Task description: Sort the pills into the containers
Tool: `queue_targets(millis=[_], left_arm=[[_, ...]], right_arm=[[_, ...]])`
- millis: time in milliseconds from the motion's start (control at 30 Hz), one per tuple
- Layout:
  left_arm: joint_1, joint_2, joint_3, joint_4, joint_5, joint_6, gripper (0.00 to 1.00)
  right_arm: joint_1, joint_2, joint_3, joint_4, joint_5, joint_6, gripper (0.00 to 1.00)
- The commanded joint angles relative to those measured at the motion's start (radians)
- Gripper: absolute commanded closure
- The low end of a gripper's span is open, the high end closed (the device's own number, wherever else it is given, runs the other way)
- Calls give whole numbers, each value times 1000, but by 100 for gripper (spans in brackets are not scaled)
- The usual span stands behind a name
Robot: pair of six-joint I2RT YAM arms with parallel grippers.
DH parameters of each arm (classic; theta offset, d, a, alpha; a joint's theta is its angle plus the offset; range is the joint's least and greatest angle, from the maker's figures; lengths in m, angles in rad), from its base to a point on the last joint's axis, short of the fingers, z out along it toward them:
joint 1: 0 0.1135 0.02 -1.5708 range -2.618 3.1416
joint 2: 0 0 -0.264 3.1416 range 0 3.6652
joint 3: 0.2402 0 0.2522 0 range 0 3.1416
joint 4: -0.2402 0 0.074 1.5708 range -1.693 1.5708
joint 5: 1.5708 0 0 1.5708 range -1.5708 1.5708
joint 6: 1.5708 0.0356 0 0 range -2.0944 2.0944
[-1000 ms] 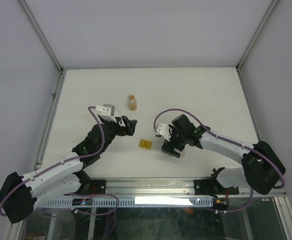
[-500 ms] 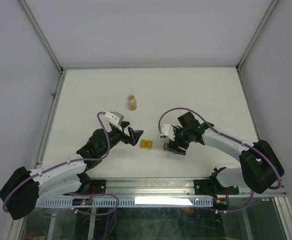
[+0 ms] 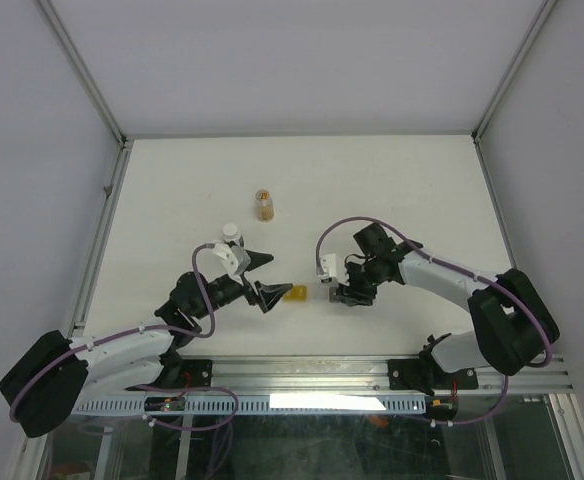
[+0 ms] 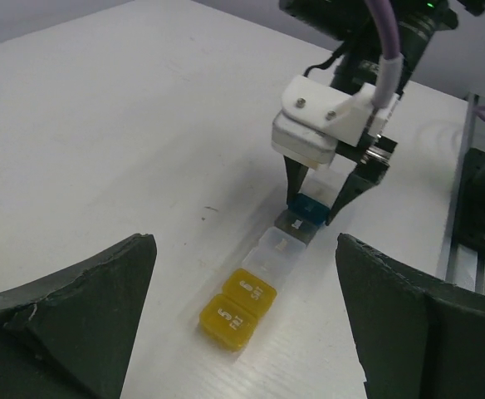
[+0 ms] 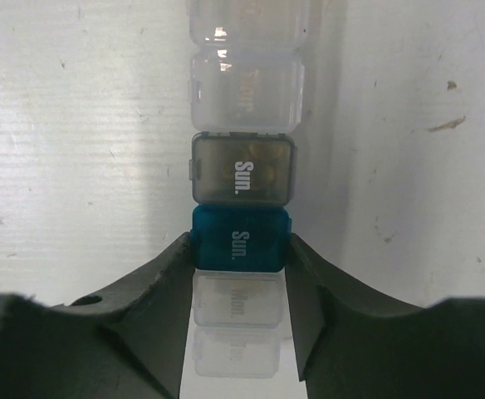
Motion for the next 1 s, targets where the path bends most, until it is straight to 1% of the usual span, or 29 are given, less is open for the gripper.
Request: queue_targets(millis=[0, 100, 167, 367, 433, 500, 533, 567, 600, 633, 667, 733, 800, 967], left_arm=[[10, 25, -54, 236, 202, 87, 8], [1, 76, -49, 267, 305, 139, 10], [-23, 115, -34, 271, 345, 176, 10], [-105, 248, 26, 277, 375, 308, 9], [-134, 306, 59, 273, 374, 360, 8], [-153, 374, 95, 280, 363, 396, 8], [-158, 414, 111, 291, 361, 407, 7], [-160, 451, 124, 308, 358, 416, 7], [-161, 478, 138, 328, 356, 422, 6], [-160, 525, 150, 345, 356, 425, 6], [-161, 554, 162, 356, 356, 429, 5], [-160, 599, 193, 358, 356, 438, 5], [-161, 639, 222, 356, 355, 450, 5], [-160, 756, 261, 426, 358, 460, 5]], right_arm=[[-63, -48, 14, -60, -37, -103, 56], [-121, -75, -2, -120, -40, -197, 59], [-161, -87, -12, -160, -37, -262, 60], [-293, -113, -45, -286, -30, -502, 60], [-317, -117, -52, -315, -28, -552, 59], [-326, -118, -57, -317, -24, -570, 54], [-327, -116, -56, -316, -26, -572, 49], [-328, -115, -49, -315, -33, -565, 37], [-330, -115, -44, -315, -45, -554, 32], [-334, -117, -30, -314, -57, -536, 22], [-336, -120, -14, -317, -72, -517, 19], [-339, -137, 19, -333, -123, -480, 14], [-340, -160, 51, -349, -202, -445, 12], [-338, -185, 80, -386, -475, -441, 12]])
